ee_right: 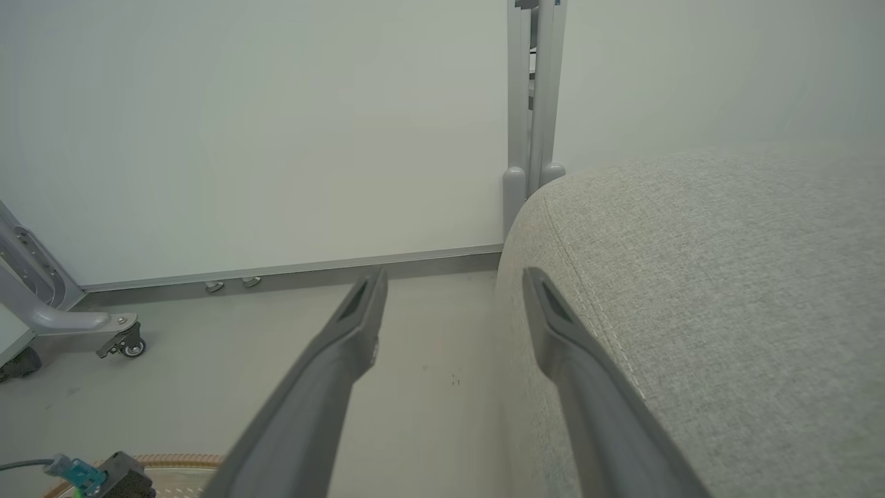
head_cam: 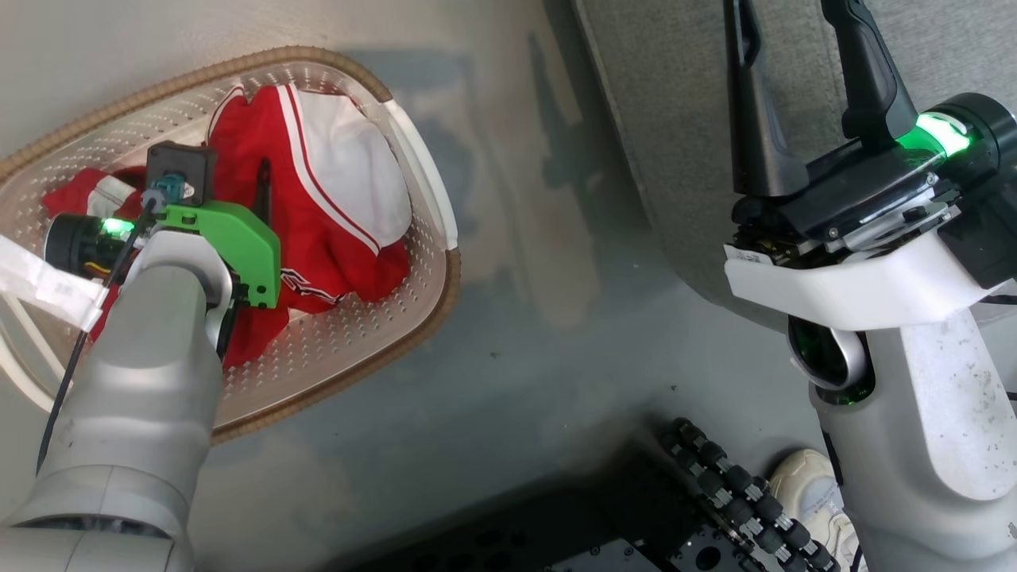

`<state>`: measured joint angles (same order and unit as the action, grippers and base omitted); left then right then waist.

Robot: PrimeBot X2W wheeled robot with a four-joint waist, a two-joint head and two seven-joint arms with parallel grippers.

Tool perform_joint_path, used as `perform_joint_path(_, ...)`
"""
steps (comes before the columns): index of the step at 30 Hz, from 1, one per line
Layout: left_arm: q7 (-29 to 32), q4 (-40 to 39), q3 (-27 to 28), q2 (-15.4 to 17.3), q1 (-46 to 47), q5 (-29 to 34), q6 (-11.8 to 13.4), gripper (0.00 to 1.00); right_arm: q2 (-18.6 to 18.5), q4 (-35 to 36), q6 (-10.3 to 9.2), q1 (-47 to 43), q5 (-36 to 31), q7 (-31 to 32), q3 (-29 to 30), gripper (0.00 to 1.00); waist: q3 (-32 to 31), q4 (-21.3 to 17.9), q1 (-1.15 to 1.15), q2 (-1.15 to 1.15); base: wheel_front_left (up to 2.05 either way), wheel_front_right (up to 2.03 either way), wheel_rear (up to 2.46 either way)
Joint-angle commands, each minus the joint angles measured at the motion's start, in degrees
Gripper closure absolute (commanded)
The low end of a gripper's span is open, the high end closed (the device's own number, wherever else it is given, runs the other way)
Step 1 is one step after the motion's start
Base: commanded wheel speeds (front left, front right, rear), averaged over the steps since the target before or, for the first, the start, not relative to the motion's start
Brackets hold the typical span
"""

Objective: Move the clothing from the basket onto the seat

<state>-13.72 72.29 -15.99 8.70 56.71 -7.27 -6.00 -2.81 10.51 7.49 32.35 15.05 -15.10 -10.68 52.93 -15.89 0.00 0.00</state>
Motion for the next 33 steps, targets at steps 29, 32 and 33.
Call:
perform_joint_path(29,2.21,1.28,-6.41,-3.78,2.07,-6.21,-1.51,1.00,-0.15,-0.15,-0.01,0.68,-1.88,-0.11,-0.42,0.00,0.61,2.76,0.00,0.00,0.00,0.00,0.00)
perform_joint_path(32,0.82,0.48,-7.43,-4.30,1.32,-8.12,-1.51,1.00,-0.15,-0.82,-0.01,0.01,-2.24,-0.11,-0.24,0.00,-1.39,3.59,0.00,0.00,0.00,0.00,0.00)
perform_joint_path(33,0.50,0.26,-7.79,-4.46,0.96,-8.69,-1.51,1.00,-0.15,-1.02,-0.01,-0.14,-2.35,-0.11,-0.20,0.00,-2.03,3.89,0.00,0.00,0.00,0.00,0.00)
